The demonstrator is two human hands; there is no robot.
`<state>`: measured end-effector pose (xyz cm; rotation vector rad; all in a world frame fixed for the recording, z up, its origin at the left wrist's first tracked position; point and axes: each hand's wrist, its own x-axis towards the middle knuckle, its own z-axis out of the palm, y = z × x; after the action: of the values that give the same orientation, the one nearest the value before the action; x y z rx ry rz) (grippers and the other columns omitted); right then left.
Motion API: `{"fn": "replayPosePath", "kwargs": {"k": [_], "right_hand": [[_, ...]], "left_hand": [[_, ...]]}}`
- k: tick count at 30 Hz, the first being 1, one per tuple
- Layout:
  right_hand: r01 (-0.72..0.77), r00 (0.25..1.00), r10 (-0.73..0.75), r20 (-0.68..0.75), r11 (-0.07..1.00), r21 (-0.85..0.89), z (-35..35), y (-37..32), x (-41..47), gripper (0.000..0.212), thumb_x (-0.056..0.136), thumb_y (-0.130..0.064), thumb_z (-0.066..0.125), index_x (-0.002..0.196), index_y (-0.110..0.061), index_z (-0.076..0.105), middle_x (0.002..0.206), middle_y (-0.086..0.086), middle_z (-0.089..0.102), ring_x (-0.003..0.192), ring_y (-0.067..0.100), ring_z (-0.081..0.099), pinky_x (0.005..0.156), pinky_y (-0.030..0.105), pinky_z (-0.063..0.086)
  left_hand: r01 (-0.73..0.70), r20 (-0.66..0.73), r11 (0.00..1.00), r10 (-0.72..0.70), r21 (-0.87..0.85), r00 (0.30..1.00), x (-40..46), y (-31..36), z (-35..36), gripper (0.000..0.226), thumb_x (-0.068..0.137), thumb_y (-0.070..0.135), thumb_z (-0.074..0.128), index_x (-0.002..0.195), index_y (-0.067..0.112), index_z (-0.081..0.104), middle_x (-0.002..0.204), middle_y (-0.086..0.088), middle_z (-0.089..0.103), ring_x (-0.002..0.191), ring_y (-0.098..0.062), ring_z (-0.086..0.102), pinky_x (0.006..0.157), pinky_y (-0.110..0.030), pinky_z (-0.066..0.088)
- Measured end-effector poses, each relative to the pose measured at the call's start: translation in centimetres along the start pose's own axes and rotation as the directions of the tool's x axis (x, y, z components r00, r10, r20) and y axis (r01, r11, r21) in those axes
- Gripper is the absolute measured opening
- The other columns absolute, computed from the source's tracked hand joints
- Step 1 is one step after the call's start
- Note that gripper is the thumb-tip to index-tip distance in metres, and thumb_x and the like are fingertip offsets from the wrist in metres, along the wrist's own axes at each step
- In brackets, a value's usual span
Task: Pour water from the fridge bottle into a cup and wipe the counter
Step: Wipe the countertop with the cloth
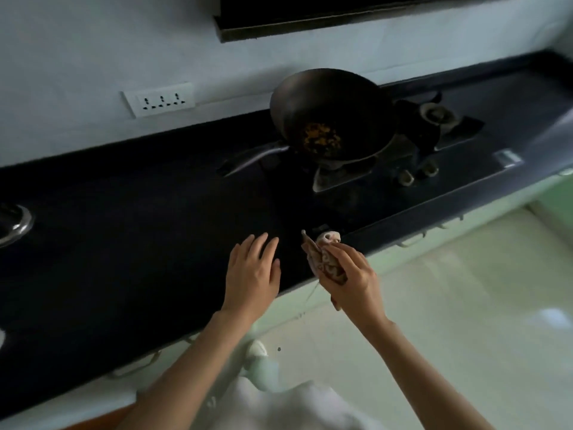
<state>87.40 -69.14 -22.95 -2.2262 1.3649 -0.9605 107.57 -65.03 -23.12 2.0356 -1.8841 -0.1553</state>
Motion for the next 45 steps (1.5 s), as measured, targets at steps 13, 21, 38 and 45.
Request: {"fn": "replayPosePath", "kwargs": {"k": [13, 21, 38, 45], "right_hand": [[-0.335, 0.887, 0.257, -0.385, 0.930, -0.152, -16.3, 6.8, -13.0, 0.044, 0.075, -0.042, 0.064, 0.113, -0.020, 0.067, 0.117, -0.001, 0.067, 0.096, 0.023, 0.066, 0.073, 0.032, 0.056], [-0.504, 0.767, 0.341, -0.543, 0.845, -0.182, -23.2, 12.2, -15.0, 0.047, 0.067, -0.017, 0.085, 0.111, -0.015, 0.068, 0.117, 0.000, 0.067, 0.096, 0.027, 0.067, 0.071, 0.035, 0.056], [-0.664, 0.594, 0.342, -0.728, 0.720, -0.203, -34.6, 25.5, -4.4, 0.043, 0.069, -0.023, 0.084, 0.109, -0.015, 0.069, 0.114, -0.001, 0.069, 0.091, 0.024, 0.068, 0.068, 0.034, 0.056], [-0.695, 0.566, 0.388, -0.727, 0.699, -0.168, -38.6, 31.2, -1.6, 0.042, 0.071, -0.025, 0.082, 0.110, -0.015, 0.068, 0.113, 0.000, 0.069, 0.089, 0.024, 0.067, 0.070, 0.031, 0.053]], "left_hand": [[-0.416, 0.072, 0.909, 0.417, -0.019, 0.906, -1.9, 17.3, 4.2, 0.040, 0.089, 0.024, 0.045, 0.120, 0.006, 0.062, 0.127, -0.015, 0.061, 0.119, -0.036, 0.054, 0.095, -0.054, 0.046], [-0.571, 0.087, 0.819, 0.573, -0.052, 0.815, 3.1, 26.0, 6.5, 0.040, 0.086, 0.023, 0.046, 0.119, 0.008, 0.063, 0.130, -0.015, 0.059, 0.121, -0.034, 0.053, 0.098, -0.052, 0.044], [-0.756, 0.038, 0.642, 0.765, -0.128, 0.643, 22.9, 45.2, 13.0, 0.042, 0.084, 0.023, 0.048, 0.120, 0.006, 0.063, 0.129, -0.018, 0.060, 0.121, -0.037, 0.054, 0.101, -0.054, 0.040], [-0.759, 0.029, 0.633, 0.770, -0.155, 0.637, 27.4, 51.5, 16.3, 0.040, 0.083, 0.023, 0.050, 0.116, 0.005, 0.065, 0.126, -0.018, 0.062, 0.118, -0.038, 0.055, 0.098, -0.055, 0.041]]}}
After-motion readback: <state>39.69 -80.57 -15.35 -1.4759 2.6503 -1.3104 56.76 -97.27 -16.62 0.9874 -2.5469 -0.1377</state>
